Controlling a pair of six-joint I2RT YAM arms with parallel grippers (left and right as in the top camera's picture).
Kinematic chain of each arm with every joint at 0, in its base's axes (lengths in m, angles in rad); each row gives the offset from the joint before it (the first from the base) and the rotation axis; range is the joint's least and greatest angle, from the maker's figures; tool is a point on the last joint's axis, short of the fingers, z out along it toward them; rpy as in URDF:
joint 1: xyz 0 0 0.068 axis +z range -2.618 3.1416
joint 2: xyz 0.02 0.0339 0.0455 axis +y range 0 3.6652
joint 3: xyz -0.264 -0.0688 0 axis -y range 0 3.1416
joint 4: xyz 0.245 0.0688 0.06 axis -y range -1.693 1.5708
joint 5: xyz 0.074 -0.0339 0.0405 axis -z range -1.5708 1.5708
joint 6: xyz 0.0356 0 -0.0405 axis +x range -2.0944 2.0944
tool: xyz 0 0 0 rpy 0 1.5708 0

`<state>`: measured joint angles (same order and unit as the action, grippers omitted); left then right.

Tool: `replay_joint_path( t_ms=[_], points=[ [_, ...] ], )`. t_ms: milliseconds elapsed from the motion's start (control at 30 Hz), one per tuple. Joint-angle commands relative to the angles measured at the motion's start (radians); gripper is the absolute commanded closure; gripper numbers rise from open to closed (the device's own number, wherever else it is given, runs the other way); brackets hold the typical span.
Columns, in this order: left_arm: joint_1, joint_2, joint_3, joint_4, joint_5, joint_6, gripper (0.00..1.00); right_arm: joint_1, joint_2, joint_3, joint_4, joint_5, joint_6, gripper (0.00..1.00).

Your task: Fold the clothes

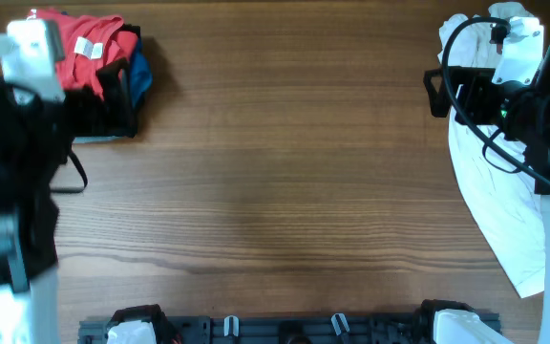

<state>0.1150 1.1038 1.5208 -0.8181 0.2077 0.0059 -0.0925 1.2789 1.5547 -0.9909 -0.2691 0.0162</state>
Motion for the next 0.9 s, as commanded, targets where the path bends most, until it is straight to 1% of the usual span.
replay_joint_path(
  t_ms=[0, 133, 267, 433, 600, 867],
  points=[
    [0.000, -0.242, -0.341, 0.233, 0.009, 0.015, 0.00, 0.008, 0.008, 0.016, -0.001, -0.016, -0.016, 0.01],
    [-0.003, -0.470, -0.669, 0.473, 0.013, 0.011, 0.00, 0.008, 0.008, 0.016, -0.001, -0.016, -0.016, 0.01],
    [-0.029, -0.678, -0.961, 0.666, 0.012, 0.011, 0.00, 0.008, 0.008, 0.016, -0.001, -0.016, -0.015, 0.00],
    [-0.052, -0.832, -1.180, 0.798, 0.012, 0.011, 0.00, 0.008, 0.008, 0.016, -0.001, -0.016, -0.016, 0.00],
    [-0.058, -0.928, -1.290, 0.849, 0.012, 0.011, 0.00, 0.008, 0.008, 0.016, -0.001, -0.016, -0.015, 0.01],
    [-0.059, -1.009, -1.346, 0.853, 0.012, 0.011, 0.00, 0.008, 0.008, 0.016, -0.001, -0.016, -0.015, 0.00]
  ],
)
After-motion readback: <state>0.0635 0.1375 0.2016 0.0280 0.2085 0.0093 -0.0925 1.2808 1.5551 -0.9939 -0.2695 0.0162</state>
